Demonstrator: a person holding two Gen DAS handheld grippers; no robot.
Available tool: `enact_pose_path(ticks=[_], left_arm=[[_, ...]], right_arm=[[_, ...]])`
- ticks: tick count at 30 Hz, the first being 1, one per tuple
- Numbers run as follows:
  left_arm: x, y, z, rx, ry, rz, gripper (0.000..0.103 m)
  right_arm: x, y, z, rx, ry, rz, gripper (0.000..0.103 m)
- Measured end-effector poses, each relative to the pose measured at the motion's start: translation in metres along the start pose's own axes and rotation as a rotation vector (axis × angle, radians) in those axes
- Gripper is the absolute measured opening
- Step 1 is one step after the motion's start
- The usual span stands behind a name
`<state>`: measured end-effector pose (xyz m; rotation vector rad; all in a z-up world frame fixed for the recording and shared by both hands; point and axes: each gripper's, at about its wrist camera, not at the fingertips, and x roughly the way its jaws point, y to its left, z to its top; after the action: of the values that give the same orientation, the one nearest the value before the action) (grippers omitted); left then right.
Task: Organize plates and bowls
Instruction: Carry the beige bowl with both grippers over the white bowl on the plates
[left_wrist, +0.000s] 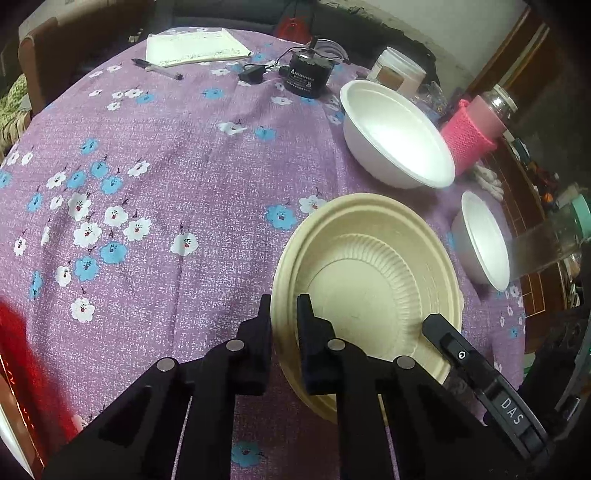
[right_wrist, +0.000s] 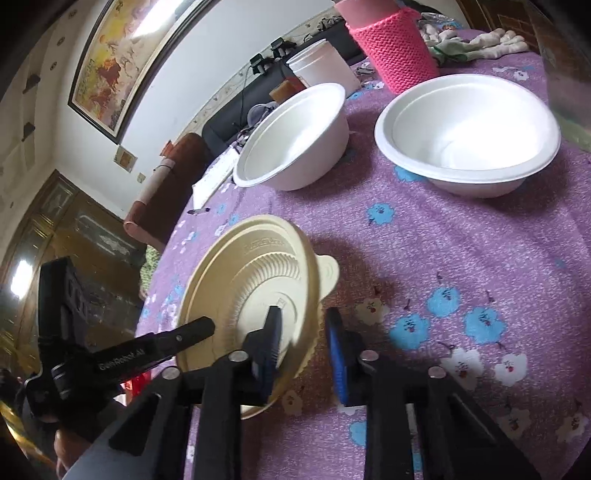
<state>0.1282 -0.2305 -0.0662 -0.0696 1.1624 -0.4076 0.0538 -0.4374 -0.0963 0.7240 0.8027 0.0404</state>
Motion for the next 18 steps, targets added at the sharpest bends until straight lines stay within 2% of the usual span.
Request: enact_pose_path(ticks=[4,11,18], left_arm=[[-0.004,-0.002,-0.003,0.012,-0.005,0.006,0.009],[-0.013,0.002,-0.009,0.011,-0.004,-0.003,0.009],[-0.043,0.007,-0.026,0.041,-0.055,0.016,0.009]], right_arm=[[-0.002,0.003,-0.003,-0.013,-0.01,-0.009,0.016],[-0.007,-0.003,-0.005,0.042,0.001,0.033,0.013],[-0.026,0.012,-0.02,0.034,-0.025,0.063,0.013]])
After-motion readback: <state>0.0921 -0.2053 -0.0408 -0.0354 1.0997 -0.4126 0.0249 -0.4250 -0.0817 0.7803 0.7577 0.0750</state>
